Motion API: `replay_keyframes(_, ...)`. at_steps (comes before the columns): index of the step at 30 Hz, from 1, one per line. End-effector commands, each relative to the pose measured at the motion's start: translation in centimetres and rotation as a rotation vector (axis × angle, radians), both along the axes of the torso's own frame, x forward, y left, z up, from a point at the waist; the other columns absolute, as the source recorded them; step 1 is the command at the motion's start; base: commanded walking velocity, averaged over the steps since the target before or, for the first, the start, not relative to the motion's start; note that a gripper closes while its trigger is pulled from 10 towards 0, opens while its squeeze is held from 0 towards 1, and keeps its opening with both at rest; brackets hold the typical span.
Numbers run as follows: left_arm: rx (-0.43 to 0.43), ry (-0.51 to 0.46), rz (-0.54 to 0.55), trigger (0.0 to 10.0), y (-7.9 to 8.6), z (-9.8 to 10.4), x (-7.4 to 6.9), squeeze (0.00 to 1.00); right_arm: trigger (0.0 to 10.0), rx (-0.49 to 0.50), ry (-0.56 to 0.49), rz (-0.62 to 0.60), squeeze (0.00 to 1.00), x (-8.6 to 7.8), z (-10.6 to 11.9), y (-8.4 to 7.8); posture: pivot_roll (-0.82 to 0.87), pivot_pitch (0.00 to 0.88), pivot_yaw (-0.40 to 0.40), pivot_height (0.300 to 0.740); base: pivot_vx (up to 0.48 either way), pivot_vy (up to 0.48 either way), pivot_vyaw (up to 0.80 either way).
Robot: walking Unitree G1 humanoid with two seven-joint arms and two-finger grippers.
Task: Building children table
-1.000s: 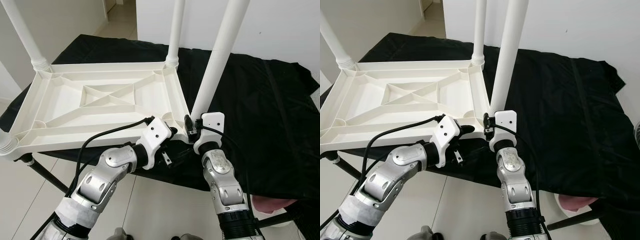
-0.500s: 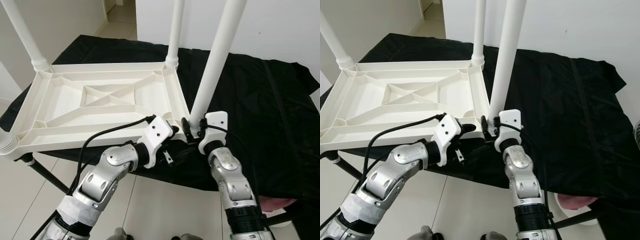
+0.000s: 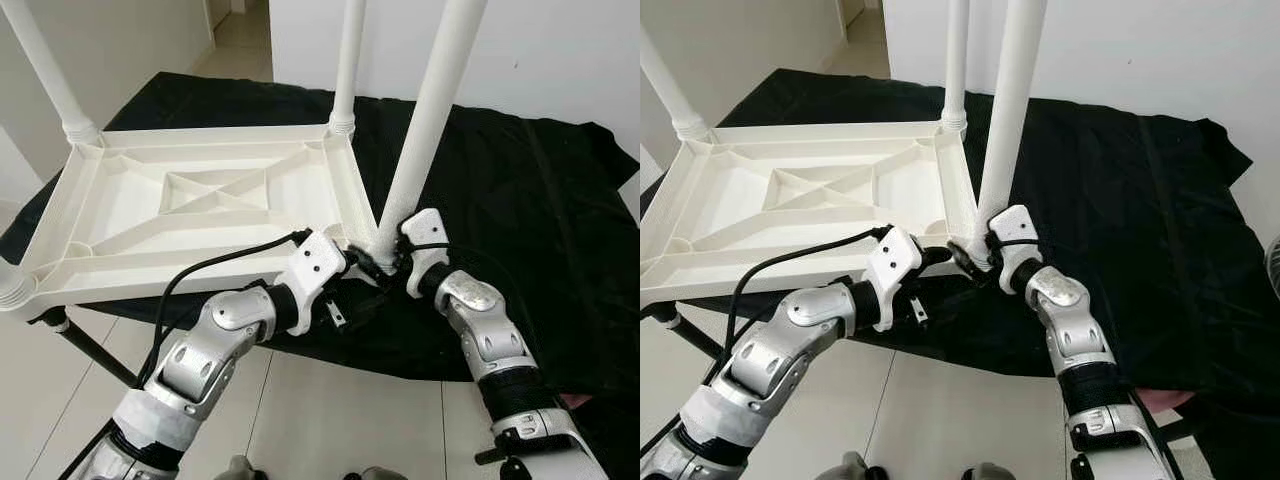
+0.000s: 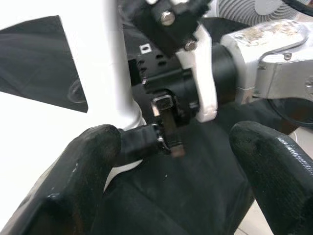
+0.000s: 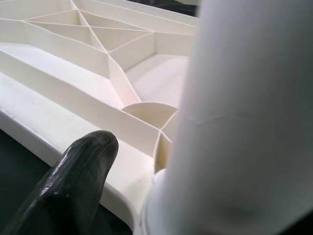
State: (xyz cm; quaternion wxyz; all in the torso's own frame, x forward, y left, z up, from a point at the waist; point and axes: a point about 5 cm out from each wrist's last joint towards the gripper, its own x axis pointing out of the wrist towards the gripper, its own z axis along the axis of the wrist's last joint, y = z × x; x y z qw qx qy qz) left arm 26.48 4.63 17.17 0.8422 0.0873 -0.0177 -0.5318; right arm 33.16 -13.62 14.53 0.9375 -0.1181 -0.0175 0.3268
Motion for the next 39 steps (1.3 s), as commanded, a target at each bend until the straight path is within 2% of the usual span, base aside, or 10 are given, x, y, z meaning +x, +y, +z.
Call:
replay_keyframes(1,0.023,0.018,-0.053,10.0,0.0,-0.4,-0.3,0.00,10.0,-0.015,-0.004,0.019,0.00,0.2,0.1,0.0,-0.07,0.038,0.016,0.740,0.000,0.000,0.00)
replay_keyframes(3,0.029,0.023,-0.054,10.0,0.0,-0.6,-0.5,0.00,10.0,-0.019,0.001,0.041,0.00,0.4,0.1,0.1,-0.07,0.039,0.014,0.740,0.000,0.000,0.00)
replay_keyframes(4,0.046,0.034,-0.037,10.0,0.4,-1.3,-0.6,0.00,10.0,-0.029,0.005,0.090,0.00,0.9,0.3,0.3,-0.06,0.038,0.018,0.740,0.000,0.000,0.00)
replay_keyframes(9,0.048,0.042,-0.023,10.0,0.6,-1.6,-0.6,0.00,10.0,-0.030,0.006,0.114,0.00,1.2,0.3,0.3,-0.06,0.039,0.018,0.740,0.000,0.000,0.00)
replay_keyframes(10,0.047,0.046,-0.018,10.0,0.6,-1.7,-0.7,0.00,8.9,-0.023,0.008,0.121,0.00,1.4,0.3,0.3,-0.06,0.039,0.018,0.740,0.000,0.000,0.00)
replay_keyframes(12,0.047,0.046,-0.018,10.0,0.6,-1.7,-0.7,0.00,8.9,-0.023,0.008,0.121,0.00,1.4,0.3,0.3,-0.06,0.039,0.018,0.740,0.000,0.000,0.00)
replay_keyframes(13,0.034,0.064,-0.013,10.0,0.3,-2.1,-1.2,0.00,0.0,-0.013,0.010,0.145,0.00,1.8,0.4,0.3,-0.05,0.041,0.019,0.740,0.000,0.000,0.00)
replay_keyframes(26,0.022,0.065,0.012,10.0,0.3,-2.0,-1.3,0.00,0.0,0.017,0.047,0.154,0.00,1.9,-0.5,-0.2,-0.05,0.057,0.013,0.740,0.000,0.000,0.00)
replay_keyframes(27,0.020,0.061,0.023,10.0,0.4,-1.9,-1.1,0.00,10.0,0.023,0.047,0.141,0.00,1.8,-0.6,-0.3,-0.05,0.061,0.013,0.740,0.000,0.000,0.00)
replay_keyframes(39,0.005,0.030,0.118,10.0,1.4,-1.5,0.2,0.00,10.0,0.069,0.009,-0.034,0.00,1.4,-0.9,-1.1,-0.06,0.065,0.014,0.740,0.000,0.000,0.00)
